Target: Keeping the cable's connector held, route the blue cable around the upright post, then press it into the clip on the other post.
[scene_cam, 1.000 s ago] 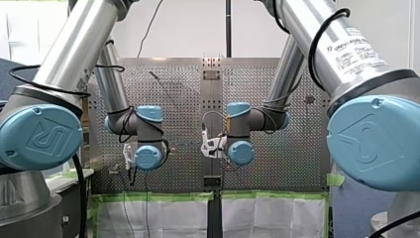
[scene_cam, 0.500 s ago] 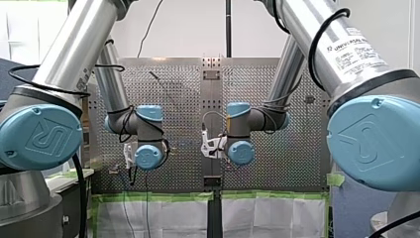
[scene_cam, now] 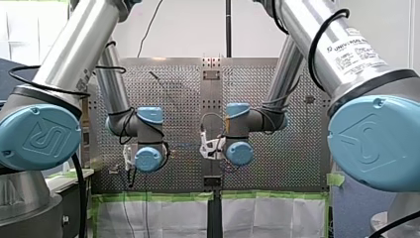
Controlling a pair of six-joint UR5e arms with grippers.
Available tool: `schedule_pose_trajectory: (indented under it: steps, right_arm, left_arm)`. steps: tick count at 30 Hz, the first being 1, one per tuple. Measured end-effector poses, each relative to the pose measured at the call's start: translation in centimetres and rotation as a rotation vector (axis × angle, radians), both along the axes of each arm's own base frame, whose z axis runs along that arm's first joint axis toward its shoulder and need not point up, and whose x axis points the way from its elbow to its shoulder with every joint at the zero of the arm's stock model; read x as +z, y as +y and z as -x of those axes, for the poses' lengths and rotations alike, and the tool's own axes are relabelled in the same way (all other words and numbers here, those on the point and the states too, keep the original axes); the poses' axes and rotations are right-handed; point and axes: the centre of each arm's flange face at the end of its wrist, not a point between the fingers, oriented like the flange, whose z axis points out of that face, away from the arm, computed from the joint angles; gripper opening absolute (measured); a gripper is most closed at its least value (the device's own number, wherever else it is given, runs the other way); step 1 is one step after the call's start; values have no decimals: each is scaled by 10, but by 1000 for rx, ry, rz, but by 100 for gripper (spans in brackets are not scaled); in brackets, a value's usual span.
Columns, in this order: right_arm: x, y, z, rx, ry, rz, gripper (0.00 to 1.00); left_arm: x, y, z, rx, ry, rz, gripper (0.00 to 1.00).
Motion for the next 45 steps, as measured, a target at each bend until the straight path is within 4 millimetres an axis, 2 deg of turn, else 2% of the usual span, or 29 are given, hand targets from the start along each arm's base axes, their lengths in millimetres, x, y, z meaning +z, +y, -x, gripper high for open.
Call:
schedule_pose_trajectory:
  steps: [5, 12, 24, 29, 34, 45]
  right_arm:
    - [-16, 1, -6, -24, 44, -27, 0]
    - [-43, 5, 4, -75, 118, -86, 0]
    - [-50, 8, 15, -115, 173, -126, 0]
    - [-38, 8, 19, -118, 156, -141, 0]
    - [-20, 2, 15, -102, 106, -144, 0]
    - [43, -22, -9, -33, 14, -111, 0]
  left_arm:
    - [-15, 3, 4, 13, 33, -29, 0]
    - [-30, 6, 8, 15, 67, -53, 0]
    - [-28, 3, 9, 13, 56, -38, 0]
    - [-18, -1, 10, -3, 45, -5, 0]
    - [-6, 4, 5, 20, 41, 32, 0]
    - [21, 19, -7, 68, 40, 41, 0]
